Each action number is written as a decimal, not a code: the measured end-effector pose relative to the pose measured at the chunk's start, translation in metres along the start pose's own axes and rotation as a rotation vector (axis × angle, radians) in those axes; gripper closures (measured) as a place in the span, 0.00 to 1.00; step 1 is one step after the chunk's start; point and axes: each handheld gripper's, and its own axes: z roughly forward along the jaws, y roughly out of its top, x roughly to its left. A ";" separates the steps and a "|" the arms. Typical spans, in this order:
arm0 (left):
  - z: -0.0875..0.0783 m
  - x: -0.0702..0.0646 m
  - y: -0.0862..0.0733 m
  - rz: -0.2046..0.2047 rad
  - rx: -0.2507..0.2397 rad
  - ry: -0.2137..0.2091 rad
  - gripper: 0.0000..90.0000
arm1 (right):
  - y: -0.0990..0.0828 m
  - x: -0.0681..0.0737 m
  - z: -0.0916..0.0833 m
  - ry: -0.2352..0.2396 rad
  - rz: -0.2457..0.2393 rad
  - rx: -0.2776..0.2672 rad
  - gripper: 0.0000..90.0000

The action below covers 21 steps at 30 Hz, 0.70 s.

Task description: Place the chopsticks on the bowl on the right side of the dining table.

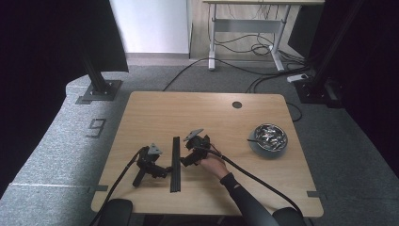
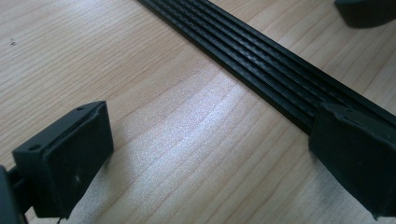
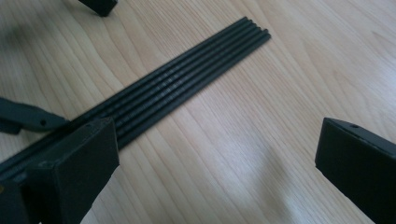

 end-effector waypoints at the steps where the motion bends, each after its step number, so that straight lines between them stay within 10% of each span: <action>1: 0.000 0.000 0.000 0.000 0.000 0.000 0.00 | 0.001 0.001 0.001 0.002 0.001 0.005 0.00; 21: 0.000 0.000 0.000 0.002 0.001 0.000 0.00 | 0.006 0.011 0.023 -0.003 -0.022 0.055 0.00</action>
